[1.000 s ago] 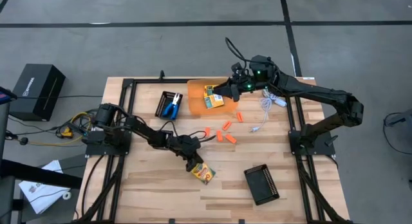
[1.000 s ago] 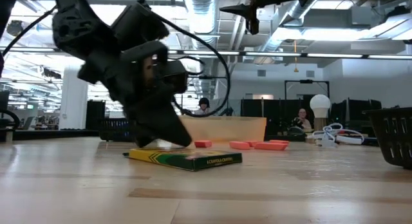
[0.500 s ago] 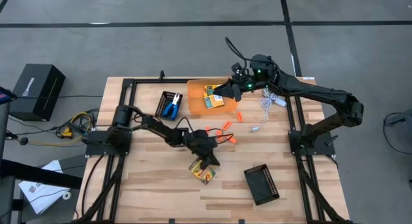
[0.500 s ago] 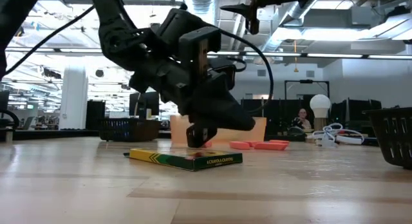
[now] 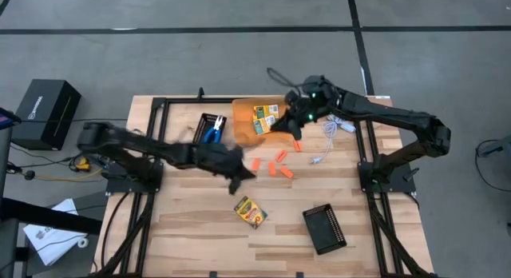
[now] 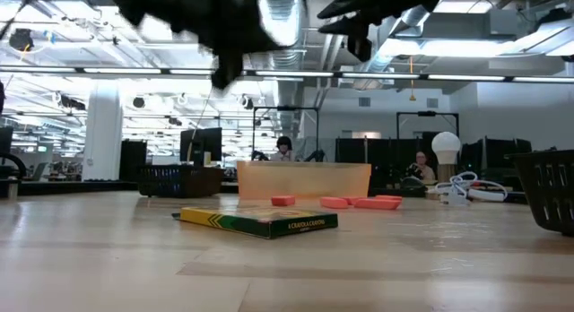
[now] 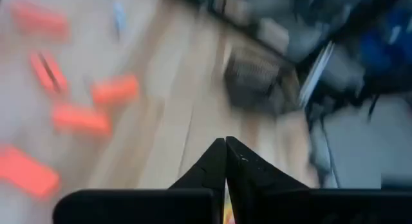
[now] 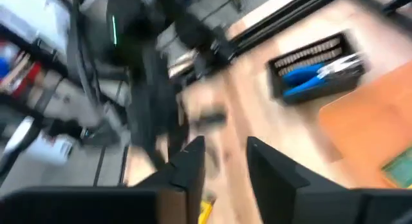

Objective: Pick & Place School Supplies
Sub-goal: Put the yellow crayon box into the orange bin

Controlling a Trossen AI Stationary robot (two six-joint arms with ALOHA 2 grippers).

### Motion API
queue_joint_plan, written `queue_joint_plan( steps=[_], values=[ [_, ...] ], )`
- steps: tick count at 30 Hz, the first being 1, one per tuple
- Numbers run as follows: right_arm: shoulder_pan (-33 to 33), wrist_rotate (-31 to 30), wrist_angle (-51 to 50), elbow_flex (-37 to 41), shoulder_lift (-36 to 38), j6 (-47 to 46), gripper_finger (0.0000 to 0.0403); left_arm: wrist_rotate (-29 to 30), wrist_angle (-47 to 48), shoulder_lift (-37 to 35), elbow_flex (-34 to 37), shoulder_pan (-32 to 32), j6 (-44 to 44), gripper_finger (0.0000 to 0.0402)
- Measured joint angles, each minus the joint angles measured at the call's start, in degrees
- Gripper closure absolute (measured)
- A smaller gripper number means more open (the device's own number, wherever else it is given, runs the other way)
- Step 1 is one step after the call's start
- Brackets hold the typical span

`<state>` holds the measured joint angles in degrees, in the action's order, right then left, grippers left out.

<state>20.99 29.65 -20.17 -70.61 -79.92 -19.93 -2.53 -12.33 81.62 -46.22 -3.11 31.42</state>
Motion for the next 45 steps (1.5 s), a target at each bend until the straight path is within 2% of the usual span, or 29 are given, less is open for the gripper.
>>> queue_joint_plan(
  steps=[4,5,7,11,16,20,23,30,34,45],
  values=[
    [-5.2,1.2,-4.4,1.0,0.1,2.4,0.0385,6.0,4.5,-14.7,5.0,1.1,1.3,0.0401],
    [-6.7,1.1,-4.9,1.7,0.1,2.4,0.0392,7.3,6.8,-17.9,6.5,1.1,1.9,0.0401],
    [-9.6,1.5,-4.0,3.5,0.1,1.8,0.0396,10.3,11.9,-24.2,9.5,0.8,3.7,0.0401],
    [-15.1,2.0,3.1,10.4,-0.4,-2.9,0.0401,15.8,16.4,-36.8,13.1,0.6,6.1,0.0401],
    [-19.7,2.2,17.1,20.1,-7.2,-11.8,0.0402,17.1,17.7,-45.2,16.1,0.1,6.1,0.0401],
    [-21.9,5.3,29.7,22.4,-15.9,-18.0,0.0403,16.3,18.7,-45.9,17.0,0.1,6.1,0.0401],
    [-23.3,6.9,38.5,20.5,-22.5,-21.7,0.0403,14.6,19.0,-44.7,17.3,0.1,5.6,0.0401],
    [-25.2,7.8,38.6,14.2,-35.2,-24.7,0.0403,12.6,19.2,-41.3,17.3,-0.6,5.9,0.0401],
    [-24.8,7.8,39.2,12.2,-37.3,-24.7,0.0403,12.5,19.0,-40.3,17.2,-1.1,5.7,0.0401],
    [-23.2,7.3,36.9,11.7,-37.3,-21.8,0.0403,12.5,20.0,-40.3,17.2,-1.3,4.9,0.0401]
  ],
)
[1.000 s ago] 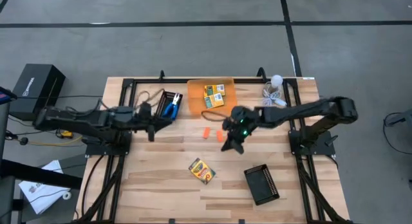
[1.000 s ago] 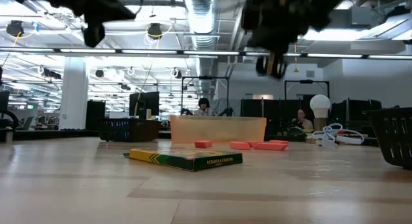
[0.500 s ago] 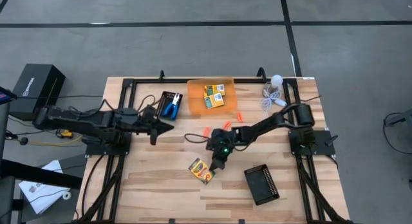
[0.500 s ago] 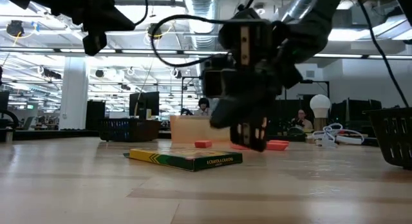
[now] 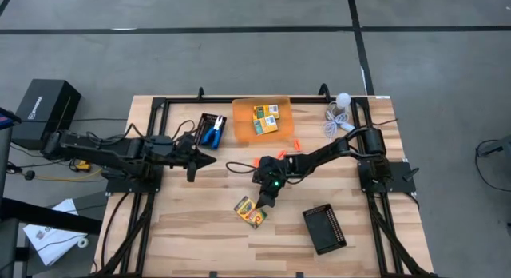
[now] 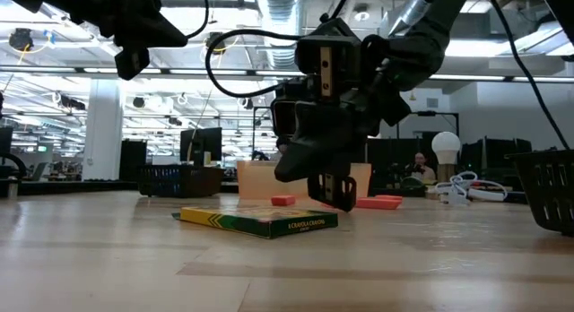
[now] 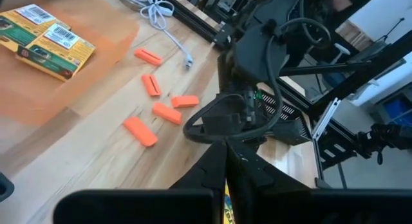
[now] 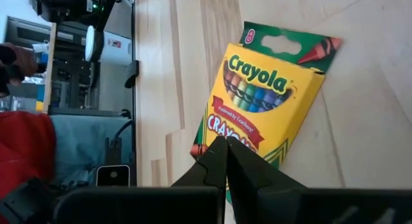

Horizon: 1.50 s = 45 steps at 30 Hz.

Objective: Pick & Place School Supplies
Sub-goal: Put the yellow crayon box into the orange bin

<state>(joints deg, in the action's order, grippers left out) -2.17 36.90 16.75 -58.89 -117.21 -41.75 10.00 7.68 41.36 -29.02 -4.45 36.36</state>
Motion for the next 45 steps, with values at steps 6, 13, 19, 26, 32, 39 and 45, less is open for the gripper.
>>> queue_joint_plan(
  steps=[6,13,19,26,32,39,45],
  values=[
    [0.0,-0.5,-1.2,0.0,0.0,0.5,0.0403,0.0,0.4,0.0,0.0,0.0,-0.1,0.0401],
    [-0.1,-2.9,-3.9,0.0,0.0,0.8,0.0403,0.0,0.5,0.0,0.0,0.0,-0.1,0.0401],
    [-0.7,-3.8,-4.1,0.0,-0.1,0.8,0.0403,0.0,0.5,0.0,0.0,0.0,-0.1,0.0401],
    [-1.6,-6.3,-3.9,0.1,-0.1,0.4,0.0403,0.0,0.5,0.0,0.0,0.0,-0.1,0.0401],
    [-1.6,-8.0,-4.0,0.1,-0.1,0.4,0.0403,0.0,0.5,0.0,0.0,0.0,-0.4,0.0401],
    [-5.4,-18.8,-4.3,-1.7,-0.2,12.7,0.0403,-0.6,0.5,0.0,0.0,0.0,-1.0,0.0401],
    [-7.8,-19.9,-10.3,-7.4,-2.5,20.1,0.0403,-1.5,0.5,0.0,0.0,0.0,-1.4,0.0401]
  ],
)
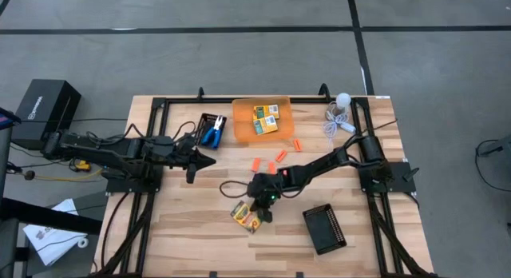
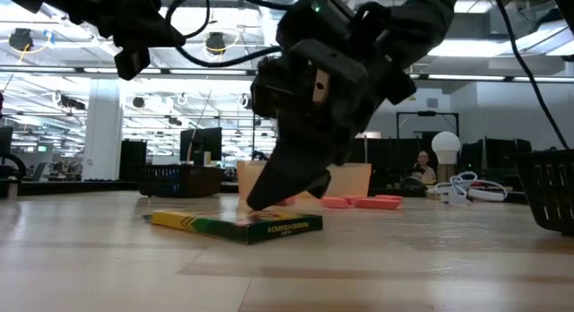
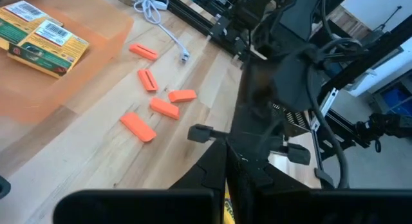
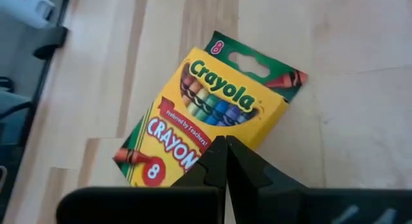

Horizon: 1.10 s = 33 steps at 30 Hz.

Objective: Pick & Place School Supplies
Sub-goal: Put the yellow crayon box into the orange bin

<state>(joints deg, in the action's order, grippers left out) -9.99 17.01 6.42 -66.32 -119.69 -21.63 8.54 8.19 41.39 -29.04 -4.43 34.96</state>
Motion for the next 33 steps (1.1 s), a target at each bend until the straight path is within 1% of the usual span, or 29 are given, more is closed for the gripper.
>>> queue_joint_plan(
  steps=[2,5,9,11,15,18,22,33],
  values=[
    [0.6,2.8,2.3,0.1,-0.6,-1.6,0.0403,0.0,0.0,0.0,0.0,0.0,0.0,0.0401],
    [1.5,4.0,4.1,0.1,-0.8,-2.4,0.0403,0.0,0.0,0.0,0.0,0.0,0.2,0.0401],
    [1.9,5.3,-0.7,-0.5,-0.8,-1.2,0.0403,0.0,0.0,0.0,0.0,0.0,0.3,0.0401],
    [1.8,6.7,-1.3,-0.4,-1.4,-0.6,0.0403,0.0,0.0,0.0,0.0,0.0,0.3,0.0401],
    [1.7,6.1,-0.7,0.9,-2.0,-0.4,0.0403,0.0,0.0,0.0,0.0,0.0,0.5,0.0401],
    [2.6,7.9,-0.2,0.9,-2.8,-0.3,0.0403,-0.3,0.6,0.0,0.0,0.0,1.1,0.0401],
    [4.2,8.9,1.3,0.8,-4.4,1.7,0.0403,-1.4,1.1,0.0,0.0,0.0,1.5,0.0401],
    [10.1,11.1,-1.3,0.5,-4.7,10.2,0.0403,-2.6,2.6,0.0,0.0,0.0,2.0,0.0401]
  ],
)
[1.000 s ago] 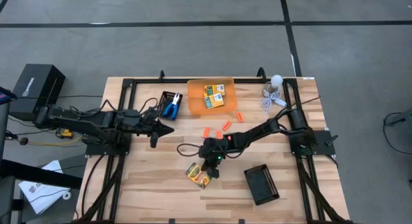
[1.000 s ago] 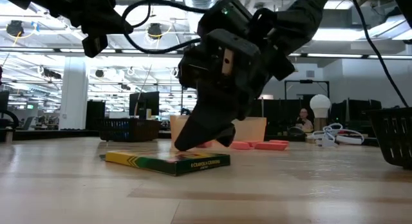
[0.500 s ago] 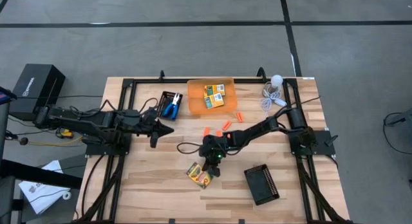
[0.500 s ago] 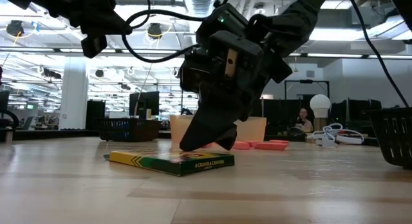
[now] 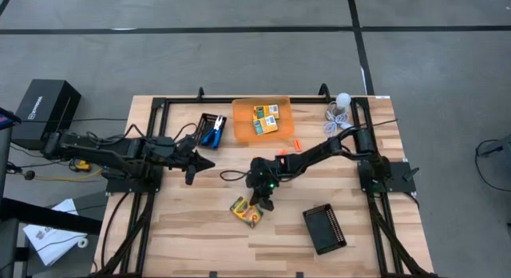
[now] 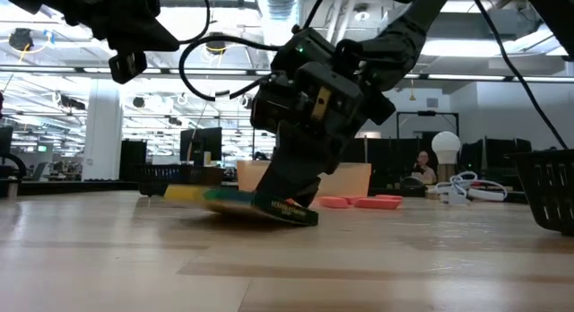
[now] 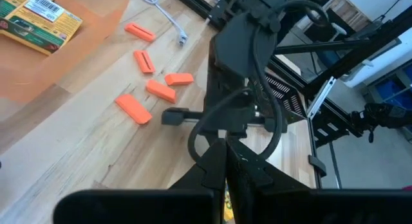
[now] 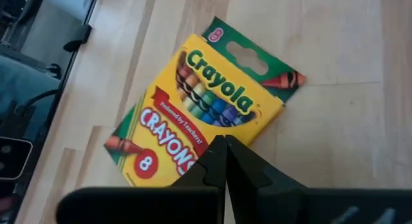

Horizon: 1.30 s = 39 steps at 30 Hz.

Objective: Pick & Place School Supplies
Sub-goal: Put the yellow crayon box into the orange bin

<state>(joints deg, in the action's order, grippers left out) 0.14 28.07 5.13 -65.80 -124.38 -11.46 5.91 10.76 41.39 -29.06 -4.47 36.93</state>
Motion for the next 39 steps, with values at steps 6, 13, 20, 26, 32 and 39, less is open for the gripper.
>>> queue_joint_plan(
  steps=[6,13,20,26,32,39],
  values=[
    [2.2,-1.9,-3.3,-0.2,0.0,4.0,0.0403,-0.2,0.4,0.0,0.0,0.0,0.0,0.0401],
    [4.1,-1.3,-3.6,-0.2,0.0,5.6,0.0403,-0.3,0.8,0.0,0.0,0.0,0.1,0.0401],
    [6.5,-1.0,-3.7,-0.2,0.0,5.9,0.0403,-0.3,0.8,0.0,0.0,0.0,0.1,0.0401],
    [7.2,-1.3,-2.7,-0.2,0.0,4.3,0.0403,-0.3,0.8,0.0,0.0,0.0,0.0,0.0401],
    [9.3,-3.2,-2.0,-0.3,0.7,1.0,0.0403,-0.3,0.8,0.0,0.0,0.0,0.1,0.0401],
    [12.1,-7.1,-6.3,0.5,9.4,-9.2,0.0403,-3.9,4.8,2.1,0.0,0.0,4.6,0.0400]
  ],
)
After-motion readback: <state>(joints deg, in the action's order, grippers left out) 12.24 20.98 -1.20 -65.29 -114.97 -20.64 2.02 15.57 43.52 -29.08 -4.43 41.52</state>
